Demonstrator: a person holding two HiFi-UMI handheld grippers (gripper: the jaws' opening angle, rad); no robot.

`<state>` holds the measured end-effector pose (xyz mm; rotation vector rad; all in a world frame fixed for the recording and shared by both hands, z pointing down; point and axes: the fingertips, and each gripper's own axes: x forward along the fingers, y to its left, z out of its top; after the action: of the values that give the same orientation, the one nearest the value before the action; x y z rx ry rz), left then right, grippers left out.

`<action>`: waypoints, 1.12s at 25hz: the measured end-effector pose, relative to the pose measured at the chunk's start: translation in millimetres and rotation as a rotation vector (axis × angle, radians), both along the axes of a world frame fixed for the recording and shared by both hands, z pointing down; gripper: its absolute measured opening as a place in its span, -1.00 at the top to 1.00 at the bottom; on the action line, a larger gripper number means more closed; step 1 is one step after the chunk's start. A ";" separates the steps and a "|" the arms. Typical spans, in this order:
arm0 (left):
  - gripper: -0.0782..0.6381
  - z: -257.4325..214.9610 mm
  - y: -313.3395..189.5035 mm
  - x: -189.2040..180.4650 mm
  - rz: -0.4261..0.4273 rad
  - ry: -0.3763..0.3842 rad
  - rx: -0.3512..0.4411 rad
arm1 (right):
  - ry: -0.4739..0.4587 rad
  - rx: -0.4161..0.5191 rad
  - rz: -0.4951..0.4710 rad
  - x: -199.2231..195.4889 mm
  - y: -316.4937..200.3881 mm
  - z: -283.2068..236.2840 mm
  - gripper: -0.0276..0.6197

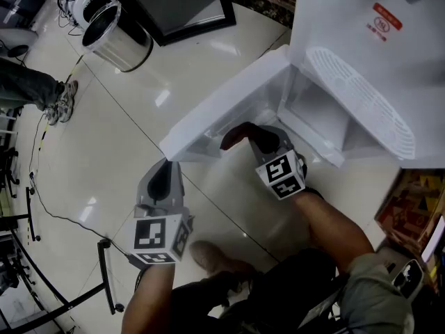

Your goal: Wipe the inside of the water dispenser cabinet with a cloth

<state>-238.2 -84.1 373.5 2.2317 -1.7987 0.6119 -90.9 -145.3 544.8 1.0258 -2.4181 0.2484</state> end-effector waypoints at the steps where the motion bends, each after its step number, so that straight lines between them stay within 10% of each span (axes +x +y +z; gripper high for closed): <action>1: 0.87 0.7 0.9 0.1 -0.002 0.003 -0.007 | 0.002 -0.004 -0.110 -22.9 20.1 1.8 0.62; 4: 0.87 2.3 3.9 0.4 -0.011 0.015 -0.028 | 0.063 -0.068 -0.361 -77.4 70.9 26.3 0.62; 7: 0.87 2.8 4.9 1.1 -0.007 0.017 -0.027 | 0.165 -0.130 -0.410 -97.4 83.6 65.6 0.62; 18: 0.87 9.4 6.5 2.0 -0.012 0.034 -0.043 | 0.236 -0.232 0.292 61.8 -37.8 104.7 0.63; 28: 0.87 9.3 2.6 -0.8 -0.020 0.000 -0.035 | 0.132 -0.068 0.559 133.0 -63.3 39.5 0.63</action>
<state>-239.0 -81.5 382.9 2.1884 -1.7938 0.6344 42.0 -208.6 584.3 1.6146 -1.9474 0.4319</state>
